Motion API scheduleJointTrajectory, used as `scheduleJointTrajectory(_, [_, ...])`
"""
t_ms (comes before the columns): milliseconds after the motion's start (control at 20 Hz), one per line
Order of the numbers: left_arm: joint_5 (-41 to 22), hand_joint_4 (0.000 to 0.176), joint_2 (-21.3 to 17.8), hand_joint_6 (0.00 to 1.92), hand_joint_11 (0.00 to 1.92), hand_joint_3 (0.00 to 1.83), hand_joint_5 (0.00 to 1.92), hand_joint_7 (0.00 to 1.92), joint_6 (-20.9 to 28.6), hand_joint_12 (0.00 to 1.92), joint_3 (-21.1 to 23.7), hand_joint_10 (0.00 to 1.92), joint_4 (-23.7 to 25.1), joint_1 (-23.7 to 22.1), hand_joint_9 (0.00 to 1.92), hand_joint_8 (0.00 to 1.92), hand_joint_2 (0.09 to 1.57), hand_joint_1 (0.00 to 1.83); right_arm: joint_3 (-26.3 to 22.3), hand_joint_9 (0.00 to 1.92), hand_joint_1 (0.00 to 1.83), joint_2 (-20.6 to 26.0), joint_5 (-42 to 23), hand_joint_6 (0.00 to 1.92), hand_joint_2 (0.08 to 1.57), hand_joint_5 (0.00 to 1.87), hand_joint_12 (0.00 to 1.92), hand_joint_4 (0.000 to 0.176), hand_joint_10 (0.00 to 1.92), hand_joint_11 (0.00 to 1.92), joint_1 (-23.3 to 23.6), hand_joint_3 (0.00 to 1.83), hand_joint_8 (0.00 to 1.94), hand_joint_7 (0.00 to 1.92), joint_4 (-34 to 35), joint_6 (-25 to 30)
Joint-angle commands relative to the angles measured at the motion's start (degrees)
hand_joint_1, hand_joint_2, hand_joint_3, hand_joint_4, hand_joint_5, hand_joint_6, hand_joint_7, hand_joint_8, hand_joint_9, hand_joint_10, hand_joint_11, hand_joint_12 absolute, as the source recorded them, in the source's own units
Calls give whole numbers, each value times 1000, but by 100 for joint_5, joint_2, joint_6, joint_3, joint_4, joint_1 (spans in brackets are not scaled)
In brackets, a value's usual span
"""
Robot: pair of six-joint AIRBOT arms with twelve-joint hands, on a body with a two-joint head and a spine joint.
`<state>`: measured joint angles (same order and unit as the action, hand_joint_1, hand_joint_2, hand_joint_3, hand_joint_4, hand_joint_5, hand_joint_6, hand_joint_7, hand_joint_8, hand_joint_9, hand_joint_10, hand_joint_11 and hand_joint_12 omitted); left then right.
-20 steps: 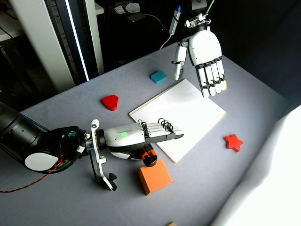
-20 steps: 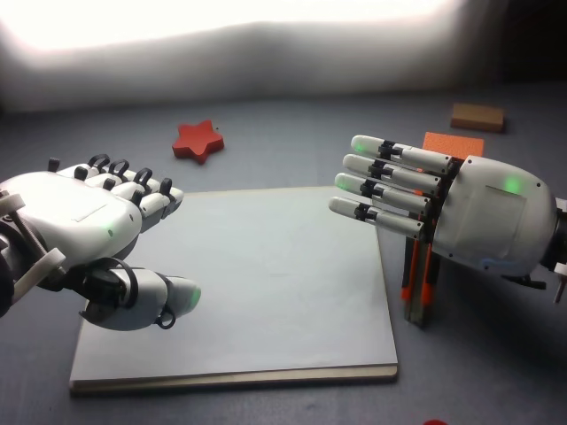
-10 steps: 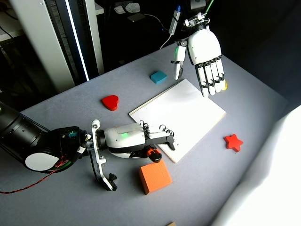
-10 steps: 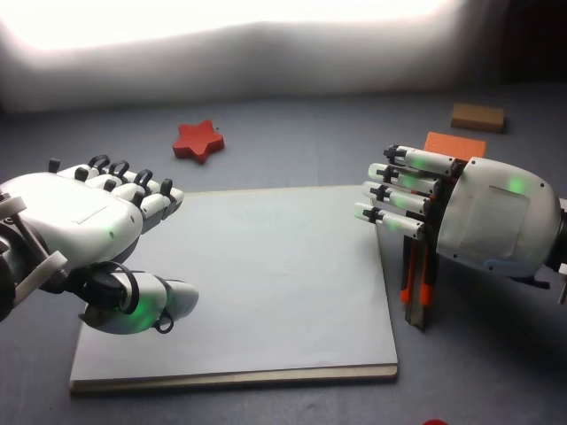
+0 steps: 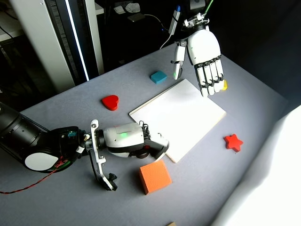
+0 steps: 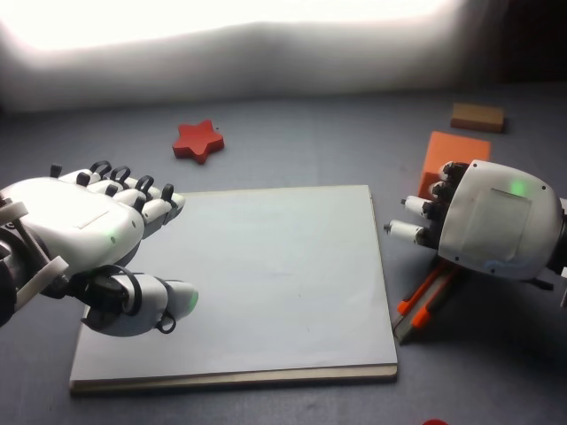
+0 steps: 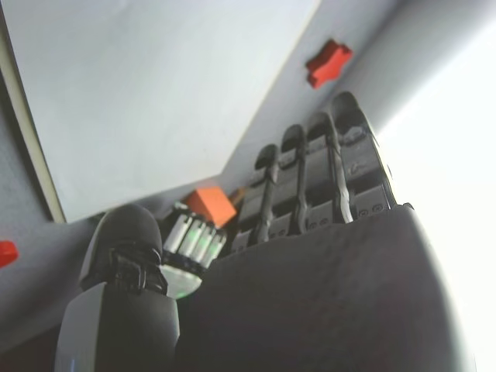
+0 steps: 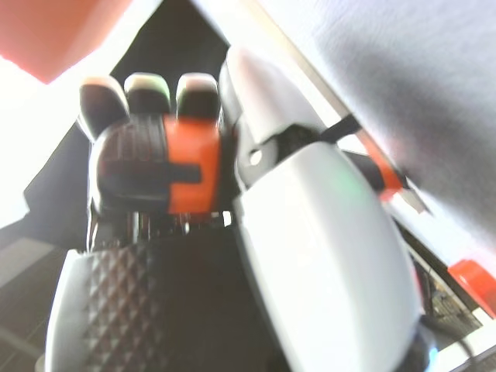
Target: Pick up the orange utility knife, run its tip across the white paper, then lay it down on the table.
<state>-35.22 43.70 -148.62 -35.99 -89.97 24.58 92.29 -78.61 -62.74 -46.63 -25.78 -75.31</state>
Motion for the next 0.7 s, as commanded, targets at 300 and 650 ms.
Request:
scheduleJointTrajectory(300, [-143, 17, -27, 3, 0, 0, 9, 54, -8, 273, 11, 9, 275, 6, 57, 12, 1288, 12, 39, 1549, 1510, 13, -302, 1921, 1272, 1269, 1921, 176, 1921, 1609, 6, 0, 1941, 1450, 279, -59])
scheduleJointTrajectory(650, [-125, 18, -28, 0, 0, 0, 0, 43, -11, 331, 28, 1, 275, 41, 47, 2, 1286, 2, 38, 1536, 1417, 13, -373, 1921, 1285, 1253, 1921, 176, 1921, 1617, 85, 0, 1941, 1412, 278, -67])
